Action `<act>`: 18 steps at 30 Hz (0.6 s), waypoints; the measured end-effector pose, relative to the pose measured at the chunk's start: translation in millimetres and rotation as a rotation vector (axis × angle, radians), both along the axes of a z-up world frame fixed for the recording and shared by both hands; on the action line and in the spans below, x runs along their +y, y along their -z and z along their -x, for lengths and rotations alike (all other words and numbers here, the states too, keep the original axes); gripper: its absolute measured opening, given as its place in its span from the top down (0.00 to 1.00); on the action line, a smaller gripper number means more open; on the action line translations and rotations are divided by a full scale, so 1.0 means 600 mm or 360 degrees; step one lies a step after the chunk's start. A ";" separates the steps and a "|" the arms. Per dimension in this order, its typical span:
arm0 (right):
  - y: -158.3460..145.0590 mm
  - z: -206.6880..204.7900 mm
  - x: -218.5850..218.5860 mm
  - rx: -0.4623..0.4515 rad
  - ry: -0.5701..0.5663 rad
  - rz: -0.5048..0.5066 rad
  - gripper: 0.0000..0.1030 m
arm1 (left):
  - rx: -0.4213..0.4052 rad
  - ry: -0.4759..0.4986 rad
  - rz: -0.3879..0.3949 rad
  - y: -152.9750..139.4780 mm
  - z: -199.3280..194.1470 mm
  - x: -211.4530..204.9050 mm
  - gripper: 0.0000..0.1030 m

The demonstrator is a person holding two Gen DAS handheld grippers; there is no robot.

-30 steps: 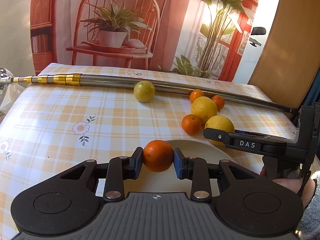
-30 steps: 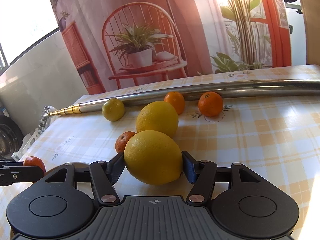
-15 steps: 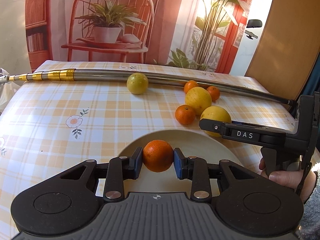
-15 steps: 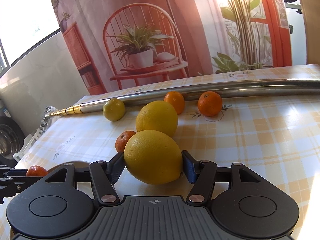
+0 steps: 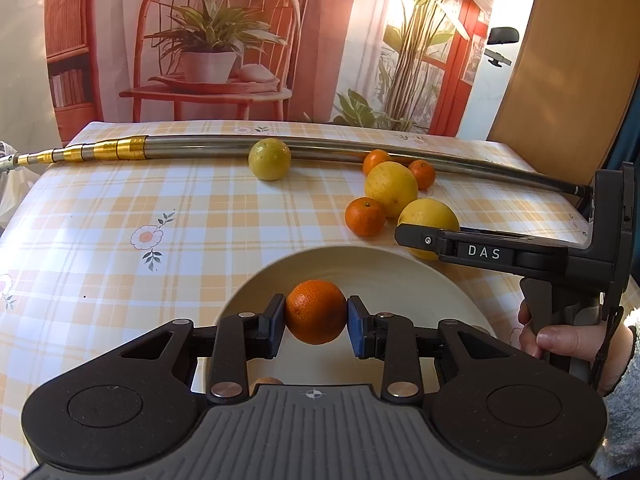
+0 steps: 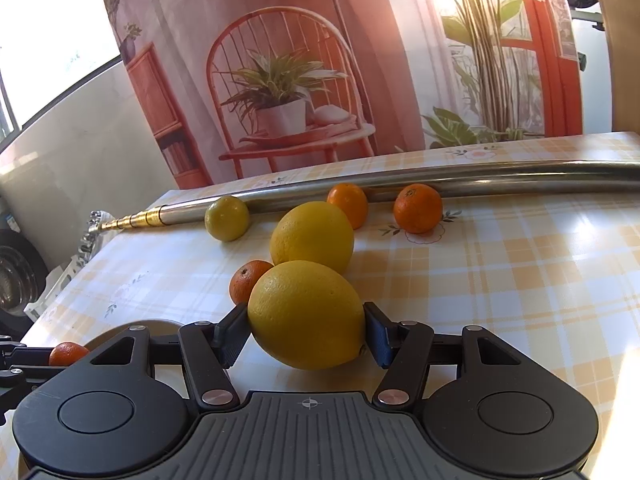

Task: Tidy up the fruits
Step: 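Carry the lemon and mandarin over the white plate with both grippers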

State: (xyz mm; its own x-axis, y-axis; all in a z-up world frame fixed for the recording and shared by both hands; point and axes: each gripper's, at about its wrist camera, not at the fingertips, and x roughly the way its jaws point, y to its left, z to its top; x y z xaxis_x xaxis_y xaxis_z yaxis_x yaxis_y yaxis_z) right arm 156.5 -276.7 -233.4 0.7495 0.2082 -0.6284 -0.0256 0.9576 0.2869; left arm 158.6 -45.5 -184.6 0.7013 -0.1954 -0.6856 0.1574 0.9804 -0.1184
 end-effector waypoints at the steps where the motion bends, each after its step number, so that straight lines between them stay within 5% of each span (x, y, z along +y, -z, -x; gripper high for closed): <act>1: 0.000 0.000 0.000 0.0000 0.0000 0.0000 0.46 | 0.0002 0.0004 -0.0004 0.000 0.001 -0.001 0.67; 18: -0.029 0.094 -0.048 -0.0040 0.0265 -0.0010 0.46 | 0.0001 -0.0019 0.0009 -0.008 0.013 0.001 0.67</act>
